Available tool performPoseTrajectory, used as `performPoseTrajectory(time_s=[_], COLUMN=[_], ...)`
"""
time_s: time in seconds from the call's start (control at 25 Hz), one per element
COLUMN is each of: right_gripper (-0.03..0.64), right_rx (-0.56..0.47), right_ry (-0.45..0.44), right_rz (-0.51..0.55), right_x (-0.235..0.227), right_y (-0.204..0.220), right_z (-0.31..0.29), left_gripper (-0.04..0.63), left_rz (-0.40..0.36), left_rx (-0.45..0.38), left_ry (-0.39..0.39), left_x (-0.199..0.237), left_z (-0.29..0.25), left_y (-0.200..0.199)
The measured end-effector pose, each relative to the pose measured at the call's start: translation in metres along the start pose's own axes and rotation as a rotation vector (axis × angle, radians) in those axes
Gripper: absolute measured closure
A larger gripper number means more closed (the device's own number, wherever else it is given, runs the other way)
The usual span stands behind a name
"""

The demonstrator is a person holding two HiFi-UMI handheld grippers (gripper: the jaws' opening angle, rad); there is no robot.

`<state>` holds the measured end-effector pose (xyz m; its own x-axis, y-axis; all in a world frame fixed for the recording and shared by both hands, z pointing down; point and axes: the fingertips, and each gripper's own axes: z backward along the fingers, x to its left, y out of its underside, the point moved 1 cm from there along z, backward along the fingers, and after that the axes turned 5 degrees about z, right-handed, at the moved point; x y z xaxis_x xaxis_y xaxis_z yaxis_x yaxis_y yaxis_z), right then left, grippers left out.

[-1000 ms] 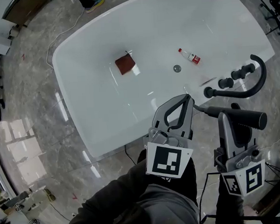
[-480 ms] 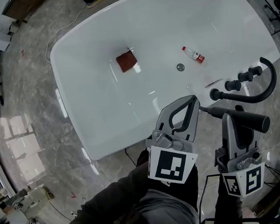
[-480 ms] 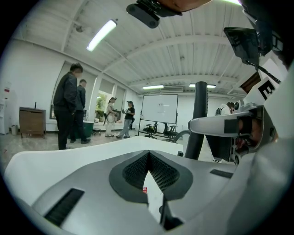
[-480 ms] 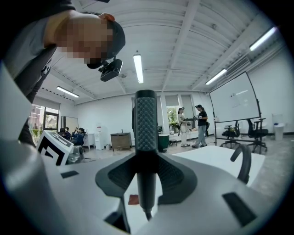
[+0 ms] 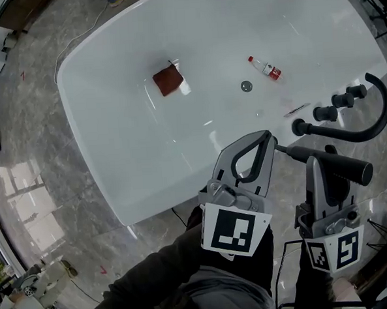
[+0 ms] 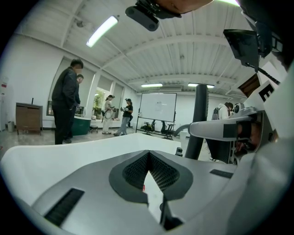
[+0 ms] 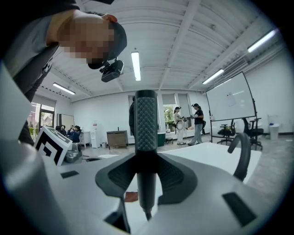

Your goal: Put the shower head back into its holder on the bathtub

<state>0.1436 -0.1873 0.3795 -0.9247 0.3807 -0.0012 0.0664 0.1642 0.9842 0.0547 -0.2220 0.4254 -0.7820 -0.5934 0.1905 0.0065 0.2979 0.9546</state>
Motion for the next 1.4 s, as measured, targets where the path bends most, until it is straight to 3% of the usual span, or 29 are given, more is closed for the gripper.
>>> performPoseTrajectory(time_s=[1.4], right_gripper=[0.476], right_rx=[0.059], right_ry=[0.023], right_rz=[-0.036], right_x=[-0.01], right_y=[0.087], right_z=[-0.019], left_gripper=[0.592], left_rz=[0.048], left_rx=[0.039], left_ry=[0.021], left_x=[0.007], left_z=[-0.021], left_y=[0.06])
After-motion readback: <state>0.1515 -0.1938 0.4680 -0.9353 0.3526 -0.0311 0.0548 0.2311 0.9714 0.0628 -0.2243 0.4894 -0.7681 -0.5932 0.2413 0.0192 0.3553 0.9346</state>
